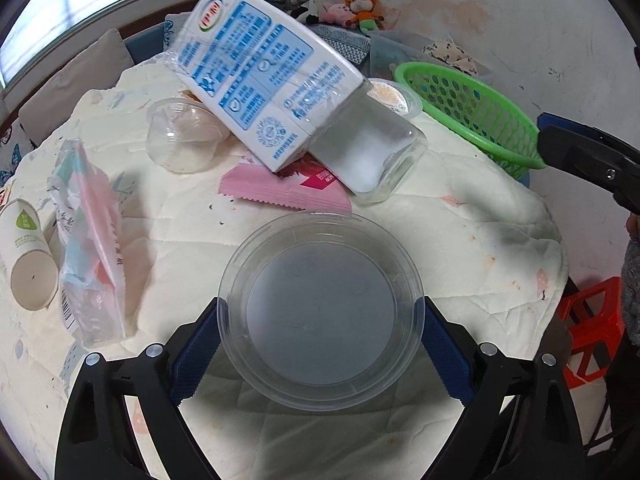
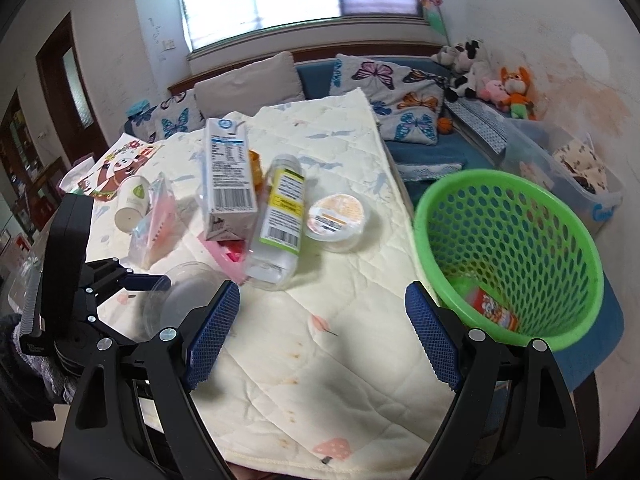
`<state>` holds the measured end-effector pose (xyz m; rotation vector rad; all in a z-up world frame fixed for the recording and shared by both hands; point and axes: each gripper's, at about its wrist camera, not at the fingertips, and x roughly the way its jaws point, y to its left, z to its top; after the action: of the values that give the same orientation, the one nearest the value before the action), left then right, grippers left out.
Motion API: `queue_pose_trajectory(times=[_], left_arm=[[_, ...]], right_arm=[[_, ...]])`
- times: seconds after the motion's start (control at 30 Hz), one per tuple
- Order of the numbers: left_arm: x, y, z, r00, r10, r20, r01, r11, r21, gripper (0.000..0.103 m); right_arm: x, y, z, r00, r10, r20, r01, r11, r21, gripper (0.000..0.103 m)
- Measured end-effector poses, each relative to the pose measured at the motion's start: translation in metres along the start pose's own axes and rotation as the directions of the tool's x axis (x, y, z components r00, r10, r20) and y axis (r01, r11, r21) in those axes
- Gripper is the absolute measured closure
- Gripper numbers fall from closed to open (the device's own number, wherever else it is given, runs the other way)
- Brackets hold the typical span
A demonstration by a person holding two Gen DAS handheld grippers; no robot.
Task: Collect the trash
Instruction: 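Grasp the clear plastic lid with the left tool, then grasp the white milk carton with the right tool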
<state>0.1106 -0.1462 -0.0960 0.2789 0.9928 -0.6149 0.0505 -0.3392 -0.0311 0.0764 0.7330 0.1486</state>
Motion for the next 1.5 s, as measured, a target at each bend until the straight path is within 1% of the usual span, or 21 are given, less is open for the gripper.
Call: queue_pose_trajectory(times=[0.13,0.4,0.43,0.53,0.6,0.67,0.7,0.8,0.87,1.2,1.3,1.37,1.4,1.5], left_arm=[[-0.013,0.007,-0.002,1.0,0.006,0.026,-0.006,1.0,-0.019,0.013],[-0.049,0.035,0.0,0.995,0.043,0.086,-0.035,0.995,-0.094,0.013],[-0.055,0.041,0.0,0.994,0.05,0.098,-0.039,0.993,-0.108,0.013],[-0.067,0.055,0.004,0.99,0.068,0.125,-0.051,0.989,-0.138,0.013],[-0.076,0.062,0.004,0.986,0.083,0.144,-0.061,0.987,-0.149,0.013],[-0.083,0.069,0.005,0.982,0.098,0.159,-0.072,0.984,-0.162,0.013],[-0.087,0.071,0.003,0.981,0.103,0.164,-0.075,0.983,-0.169,0.013],[-0.092,0.078,0.002,0.98,0.107,0.17,-0.074,0.98,-0.186,0.013],[-0.091,0.085,0.003,0.979,0.111,0.169,-0.077,0.978,-0.193,0.013],[-0.087,0.089,-0.001,0.981,0.112,0.159,-0.077,0.975,-0.208,0.013],[-0.086,0.09,-0.001,0.981,0.111,0.157,-0.076,0.974,-0.214,0.013],[-0.087,0.09,-0.001,0.981,0.111,0.158,-0.076,0.974,-0.215,0.013],[-0.087,0.09,-0.001,0.981,0.112,0.158,-0.077,0.973,-0.216,0.013],[-0.088,0.09,-0.001,0.981,0.115,0.157,-0.08,0.973,-0.218,0.013]], right_arm=[[0.005,0.01,0.01,1.0,0.024,-0.001,-0.024,0.999,-0.026,0.018],[0.02,0.037,0.038,0.994,0.112,0.01,-0.111,0.991,-0.078,0.019],[0.023,0.039,0.041,0.992,0.123,0.007,-0.122,0.989,-0.082,0.019],[0.037,0.046,0.054,0.987,0.161,-0.009,-0.162,0.984,-0.08,0.026],[0.045,0.048,0.063,0.984,0.179,-0.017,-0.18,0.981,-0.067,0.027],[0.054,0.049,0.071,0.981,0.194,-0.025,-0.195,0.979,-0.056,0.031],[0.058,0.049,0.074,0.98,0.197,-0.029,-0.198,0.979,-0.054,0.031],[0.069,0.051,0.083,0.98,0.197,-0.037,-0.199,0.978,-0.056,0.031],[0.075,0.052,0.087,0.979,0.198,-0.043,-0.201,0.978,-0.064,0.039],[0.105,0.053,0.099,0.973,0.217,-0.077,-0.222,0.973,-0.057,0.045],[0.108,0.055,0.101,0.968,0.237,-0.086,-0.243,0.969,-0.055,0.05],[0.108,0.057,0.101,0.963,0.252,-0.093,-0.258,0.964,-0.059,0.057],[0.106,0.058,0.1,0.963,0.252,-0.092,-0.258,0.964,-0.064,0.059],[0.101,0.062,0.1,0.963,0.255,-0.086,-0.262,0.962,-0.077,0.06]])
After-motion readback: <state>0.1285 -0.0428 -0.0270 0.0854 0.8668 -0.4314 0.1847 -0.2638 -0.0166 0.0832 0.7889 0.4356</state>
